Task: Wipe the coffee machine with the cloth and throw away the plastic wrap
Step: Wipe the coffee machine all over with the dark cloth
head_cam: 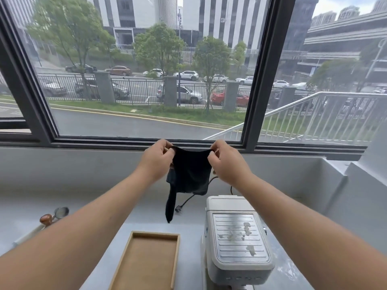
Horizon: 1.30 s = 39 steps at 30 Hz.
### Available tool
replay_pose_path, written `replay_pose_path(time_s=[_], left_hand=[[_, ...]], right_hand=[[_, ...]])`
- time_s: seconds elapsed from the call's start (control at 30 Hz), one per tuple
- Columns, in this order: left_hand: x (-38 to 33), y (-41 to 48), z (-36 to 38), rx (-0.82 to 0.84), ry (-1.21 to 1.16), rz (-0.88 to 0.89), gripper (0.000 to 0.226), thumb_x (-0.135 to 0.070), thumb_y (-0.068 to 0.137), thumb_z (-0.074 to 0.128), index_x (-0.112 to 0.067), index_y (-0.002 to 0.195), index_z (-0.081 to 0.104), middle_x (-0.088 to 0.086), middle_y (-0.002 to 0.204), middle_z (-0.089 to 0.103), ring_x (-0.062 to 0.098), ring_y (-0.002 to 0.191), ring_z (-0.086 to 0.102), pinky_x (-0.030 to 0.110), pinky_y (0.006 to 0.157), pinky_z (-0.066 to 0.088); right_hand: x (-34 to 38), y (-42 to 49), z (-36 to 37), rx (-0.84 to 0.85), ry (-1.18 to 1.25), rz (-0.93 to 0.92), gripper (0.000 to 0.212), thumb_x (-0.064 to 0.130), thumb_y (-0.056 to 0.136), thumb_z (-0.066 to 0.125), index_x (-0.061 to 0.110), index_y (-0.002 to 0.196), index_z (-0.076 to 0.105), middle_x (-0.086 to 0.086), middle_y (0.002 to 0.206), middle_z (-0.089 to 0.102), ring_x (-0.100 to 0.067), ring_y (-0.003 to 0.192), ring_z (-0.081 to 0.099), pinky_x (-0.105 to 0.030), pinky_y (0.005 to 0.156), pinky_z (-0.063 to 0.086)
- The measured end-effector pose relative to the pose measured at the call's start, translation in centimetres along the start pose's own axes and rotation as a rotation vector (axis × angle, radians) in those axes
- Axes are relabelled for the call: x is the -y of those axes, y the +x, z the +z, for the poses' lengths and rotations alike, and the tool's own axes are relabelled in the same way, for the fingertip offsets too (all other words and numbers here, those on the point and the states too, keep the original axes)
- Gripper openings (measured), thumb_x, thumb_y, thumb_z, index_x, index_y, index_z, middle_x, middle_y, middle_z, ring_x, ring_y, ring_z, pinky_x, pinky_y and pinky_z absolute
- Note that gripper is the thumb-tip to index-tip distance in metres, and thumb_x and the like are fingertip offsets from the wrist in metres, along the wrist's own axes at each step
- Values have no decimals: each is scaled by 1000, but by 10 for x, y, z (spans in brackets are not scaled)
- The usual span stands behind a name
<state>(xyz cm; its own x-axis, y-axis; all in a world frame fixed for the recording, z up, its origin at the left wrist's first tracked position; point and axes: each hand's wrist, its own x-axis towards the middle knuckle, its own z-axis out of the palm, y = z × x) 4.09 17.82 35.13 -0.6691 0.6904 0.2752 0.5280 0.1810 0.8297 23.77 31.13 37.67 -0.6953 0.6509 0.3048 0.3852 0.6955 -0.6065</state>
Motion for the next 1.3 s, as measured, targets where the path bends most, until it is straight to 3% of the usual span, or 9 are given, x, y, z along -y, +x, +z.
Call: replay_pose_path(time_s=[0.2,0.37,0.47,0.63,0.77,0.83,0.93,1.13,1.3], left_hand=[[-35,6,43,68,-168,24,15,-27,102,50,-23,96,64,3,86,76,16,70,77,38,69,55],[-70,-3,76,123,-242,89,17,-32,95,51,-22,93,64,11,79,72,32,75,70,49,77,58],[-83,-6,93,124,-248,109,19,-36,87,48,-24,90,63,-5,69,66,13,63,58,38,68,48],[-83,-12,114,190,-254,106,16,-32,83,50,-23,92,60,2,75,64,18,67,53,37,69,44],[-68,-18,124,211,-84,123,14,-42,78,54,-34,88,59,-16,70,68,2,60,57,22,61,42],[-57,-23,128,228,13,121,22,-55,73,54,-38,86,58,-19,76,69,-5,71,62,15,61,42],[-34,-29,138,267,110,97,20,-54,80,61,-38,93,60,-20,92,71,-9,82,64,23,71,48],[16,-47,162,331,280,15,37,-41,86,59,-36,123,62,-12,132,65,14,122,60,35,98,49],[41,-62,182,309,321,53,37,-29,92,57,-33,128,62,-14,129,67,14,124,56,33,93,44]], right_hand=[[-23,-3,-12,64,56,33,12,34,100,49,28,109,51,1,82,71,-21,69,73,-55,71,62],[-39,-6,-19,149,75,52,48,54,88,65,35,129,49,6,90,73,-15,77,74,-46,72,64],[-49,-6,-23,142,98,53,35,48,90,65,37,122,56,5,89,75,-16,78,74,-47,73,63],[-65,-10,-32,62,-30,34,15,34,95,59,27,108,60,3,90,72,-25,82,68,-45,73,59],[-81,-13,-32,62,-155,42,6,28,93,53,24,99,53,1,86,68,-31,80,62,-40,63,51],[-91,-15,-31,82,-215,55,9,27,93,53,23,101,54,-2,89,68,-32,80,62,-39,62,50],[-105,-20,-23,124,-307,60,14,27,94,51,23,107,54,-7,95,70,-36,83,63,-42,67,55],[-130,-30,1,179,-346,93,13,28,96,48,23,106,54,-8,100,70,-38,87,63,-39,66,46],[-145,-36,22,231,-346,113,23,34,98,50,25,118,57,-9,113,69,-38,98,66,-40,72,48]])
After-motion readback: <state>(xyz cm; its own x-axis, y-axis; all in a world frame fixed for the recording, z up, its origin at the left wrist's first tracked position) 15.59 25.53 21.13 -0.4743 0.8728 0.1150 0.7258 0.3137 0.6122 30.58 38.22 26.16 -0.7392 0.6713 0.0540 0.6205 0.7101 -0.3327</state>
